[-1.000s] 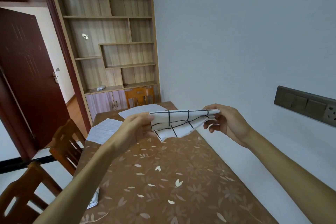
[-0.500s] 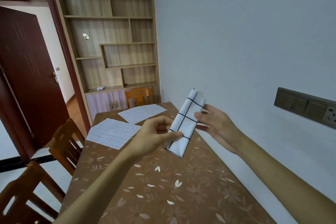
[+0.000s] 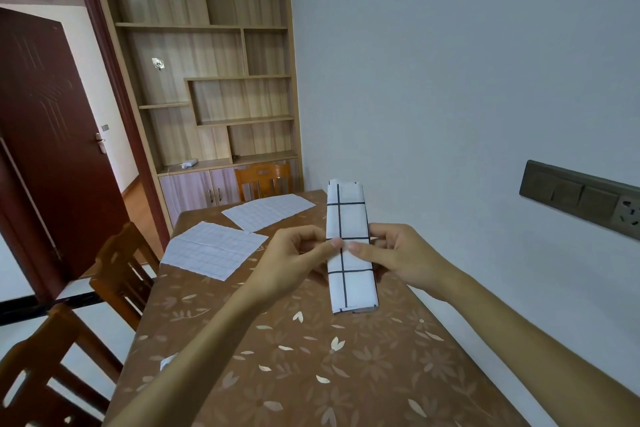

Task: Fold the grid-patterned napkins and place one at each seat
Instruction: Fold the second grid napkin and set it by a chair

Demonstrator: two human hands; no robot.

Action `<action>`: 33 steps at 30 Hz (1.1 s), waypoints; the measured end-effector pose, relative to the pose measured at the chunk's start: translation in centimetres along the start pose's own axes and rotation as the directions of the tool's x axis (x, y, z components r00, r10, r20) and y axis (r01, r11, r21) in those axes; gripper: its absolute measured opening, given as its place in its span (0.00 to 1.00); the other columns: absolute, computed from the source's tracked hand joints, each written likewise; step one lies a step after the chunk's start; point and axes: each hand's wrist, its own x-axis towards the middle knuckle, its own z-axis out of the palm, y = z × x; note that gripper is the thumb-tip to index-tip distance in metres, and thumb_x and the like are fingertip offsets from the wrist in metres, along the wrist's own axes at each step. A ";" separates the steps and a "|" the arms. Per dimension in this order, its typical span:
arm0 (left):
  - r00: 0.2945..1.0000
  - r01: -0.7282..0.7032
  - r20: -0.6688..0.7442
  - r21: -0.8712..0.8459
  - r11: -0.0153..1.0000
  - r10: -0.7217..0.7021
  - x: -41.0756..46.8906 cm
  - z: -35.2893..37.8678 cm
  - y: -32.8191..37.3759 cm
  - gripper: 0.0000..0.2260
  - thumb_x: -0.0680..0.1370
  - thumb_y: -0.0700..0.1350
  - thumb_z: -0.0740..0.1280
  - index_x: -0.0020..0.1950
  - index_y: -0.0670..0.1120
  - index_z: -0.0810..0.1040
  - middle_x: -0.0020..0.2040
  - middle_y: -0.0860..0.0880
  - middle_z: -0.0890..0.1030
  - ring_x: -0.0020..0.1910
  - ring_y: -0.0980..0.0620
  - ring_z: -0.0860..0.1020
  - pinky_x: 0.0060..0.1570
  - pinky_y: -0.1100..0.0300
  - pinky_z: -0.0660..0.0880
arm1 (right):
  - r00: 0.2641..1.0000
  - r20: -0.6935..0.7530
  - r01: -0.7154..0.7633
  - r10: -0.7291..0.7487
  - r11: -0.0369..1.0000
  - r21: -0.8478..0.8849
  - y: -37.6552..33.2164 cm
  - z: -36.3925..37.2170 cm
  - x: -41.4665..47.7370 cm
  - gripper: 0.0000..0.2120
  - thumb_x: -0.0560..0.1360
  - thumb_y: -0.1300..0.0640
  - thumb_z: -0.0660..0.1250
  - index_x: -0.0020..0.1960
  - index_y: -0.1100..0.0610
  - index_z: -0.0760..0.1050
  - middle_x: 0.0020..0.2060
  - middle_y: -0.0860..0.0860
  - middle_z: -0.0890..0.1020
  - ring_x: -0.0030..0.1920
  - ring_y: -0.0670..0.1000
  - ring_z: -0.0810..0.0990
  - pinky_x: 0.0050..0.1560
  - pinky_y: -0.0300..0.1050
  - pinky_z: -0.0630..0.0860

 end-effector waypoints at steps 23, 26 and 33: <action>0.991 -0.032 -0.136 -0.103 0.994 0.018 -0.5 0.8 -2.1 0.06 0.75 0.34 0.73 0.51 0.40 0.83 0.42 0.49 0.86 0.42 0.51 0.86 0.37 0.64 0.80 | 0.993 0.002 -0.115 0.117 0.975 0.191 3.5 1.3 -0.3 0.13 0.79 0.55 0.68 0.62 0.55 0.80 0.53 0.54 0.87 0.54 0.54 0.86 0.58 0.54 0.81; 0.989 -0.022 -0.150 -0.083 0.996 0.009 -0.5 0.7 -2.4 0.12 0.75 0.35 0.73 0.56 0.45 0.80 0.48 0.42 0.83 0.44 0.50 0.85 0.38 0.62 0.81 | 0.994 -0.002 -0.111 0.112 0.987 0.116 3.8 1.5 -0.5 0.12 0.79 0.55 0.68 0.61 0.57 0.81 0.51 0.53 0.87 0.51 0.52 0.87 0.51 0.48 0.84; 0.994 0.105 0.009 0.019 0.994 -0.105 -0.6 0.5 -3.4 0.08 0.80 0.46 0.69 0.51 0.42 0.83 0.44 0.43 0.86 0.38 0.44 0.85 0.38 0.53 0.83 | 0.996 0.077 -0.025 0.047 0.966 -0.257 5.2 1.7 -0.6 0.11 0.80 0.45 0.65 0.53 0.51 0.82 0.41 0.51 0.86 0.42 0.51 0.86 0.46 0.52 0.82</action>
